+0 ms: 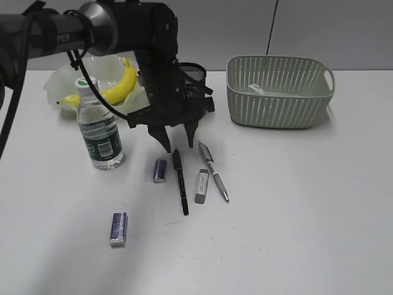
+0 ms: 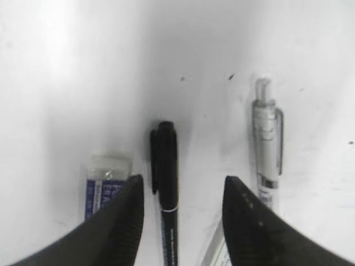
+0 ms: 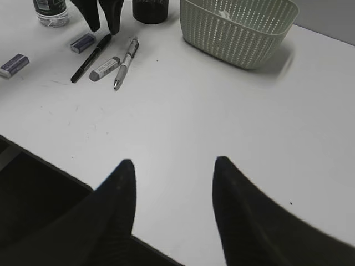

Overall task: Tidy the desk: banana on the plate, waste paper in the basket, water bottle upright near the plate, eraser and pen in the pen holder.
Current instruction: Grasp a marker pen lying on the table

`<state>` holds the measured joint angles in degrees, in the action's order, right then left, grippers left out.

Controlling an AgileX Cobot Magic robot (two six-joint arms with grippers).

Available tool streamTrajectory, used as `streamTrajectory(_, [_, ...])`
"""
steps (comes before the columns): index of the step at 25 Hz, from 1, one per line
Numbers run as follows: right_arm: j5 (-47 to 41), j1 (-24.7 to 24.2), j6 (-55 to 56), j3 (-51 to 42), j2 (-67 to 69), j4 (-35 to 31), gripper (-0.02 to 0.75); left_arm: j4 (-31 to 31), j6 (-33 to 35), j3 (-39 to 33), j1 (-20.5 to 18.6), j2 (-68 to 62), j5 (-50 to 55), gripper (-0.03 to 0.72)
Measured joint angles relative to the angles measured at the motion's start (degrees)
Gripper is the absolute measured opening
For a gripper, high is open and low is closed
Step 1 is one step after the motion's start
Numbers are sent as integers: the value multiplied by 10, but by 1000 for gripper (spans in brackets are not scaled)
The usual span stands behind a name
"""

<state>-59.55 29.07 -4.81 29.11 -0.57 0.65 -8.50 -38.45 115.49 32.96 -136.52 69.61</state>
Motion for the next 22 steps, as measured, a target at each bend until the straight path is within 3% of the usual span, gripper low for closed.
streamTrajectory(19, [0, 0, 0, 0, 0, 0, 369, -3, 0, 16, 5, -45, 5, 308])
streamTrajectory(22, [0, 0, 0, 0, 0, 0, 369, 0, 1, 16, 5, -45, 9, 232])
